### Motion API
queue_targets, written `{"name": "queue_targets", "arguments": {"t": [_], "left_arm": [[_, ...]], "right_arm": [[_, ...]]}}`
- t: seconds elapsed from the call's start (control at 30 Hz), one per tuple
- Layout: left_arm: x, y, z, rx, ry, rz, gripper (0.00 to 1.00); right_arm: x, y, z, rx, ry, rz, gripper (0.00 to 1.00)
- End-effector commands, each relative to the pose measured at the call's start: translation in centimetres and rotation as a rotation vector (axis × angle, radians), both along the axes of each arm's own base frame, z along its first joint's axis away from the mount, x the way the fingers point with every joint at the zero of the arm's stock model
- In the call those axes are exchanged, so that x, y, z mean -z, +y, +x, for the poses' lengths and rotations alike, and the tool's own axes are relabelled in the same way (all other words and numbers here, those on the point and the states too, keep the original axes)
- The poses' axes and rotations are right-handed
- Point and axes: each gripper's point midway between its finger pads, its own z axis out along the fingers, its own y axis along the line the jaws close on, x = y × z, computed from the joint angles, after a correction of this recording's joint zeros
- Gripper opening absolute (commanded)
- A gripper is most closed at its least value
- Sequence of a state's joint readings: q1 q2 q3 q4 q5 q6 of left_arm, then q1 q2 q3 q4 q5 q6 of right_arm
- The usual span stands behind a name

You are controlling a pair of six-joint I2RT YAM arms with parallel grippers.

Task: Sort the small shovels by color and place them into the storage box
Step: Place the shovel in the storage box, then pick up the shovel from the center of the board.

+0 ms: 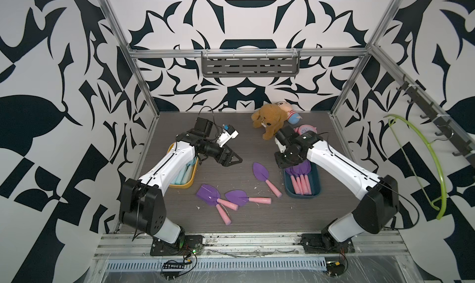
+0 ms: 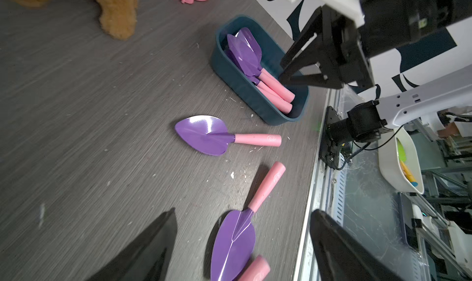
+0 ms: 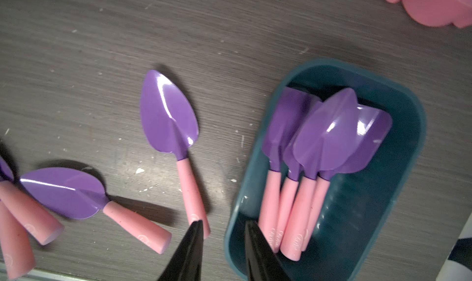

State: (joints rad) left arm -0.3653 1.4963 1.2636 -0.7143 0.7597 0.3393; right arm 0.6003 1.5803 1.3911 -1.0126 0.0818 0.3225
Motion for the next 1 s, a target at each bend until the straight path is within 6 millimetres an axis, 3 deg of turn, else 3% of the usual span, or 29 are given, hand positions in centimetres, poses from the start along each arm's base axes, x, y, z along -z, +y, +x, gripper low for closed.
{"name": "queue_targets", "arguments": {"t": [0.0,0.13,0.27,0.33,0.53,0.97], "left_arm": [[0.0,1.7,-2.7,0.092,-0.064,0.079,0.90],[0.5,2.4,-3.1,0.086,-0.087,0.018,0.92],[-0.8,3.0,-0.4,-0.057,0.013,-0.229,0.92],[-0.4,3.1,0.6,-0.103,0.047,-0.273,0.92],[1.0,2.7,1.9,-0.172,0.101,-0.335,0.92],[1.9,2.6,1.6,-0.178,0.148,-0.348,0.92]], "right_arm": [[1.9,1.2,-1.4,-0.052,0.086,-0.058,0.33],[4.9,2.4,-2.3,-0.086,0.171,-0.054,0.33],[7.0,2.3,-2.7,-0.099,0.217,-0.079,0.33],[7.7,2.5,-2.8,-0.108,0.235,-0.079,0.33],[9.8,2.9,-3.4,-0.122,0.292,-0.075,0.34],[12.4,2.8,-2.9,-0.125,0.324,-0.122,0.34]]}}
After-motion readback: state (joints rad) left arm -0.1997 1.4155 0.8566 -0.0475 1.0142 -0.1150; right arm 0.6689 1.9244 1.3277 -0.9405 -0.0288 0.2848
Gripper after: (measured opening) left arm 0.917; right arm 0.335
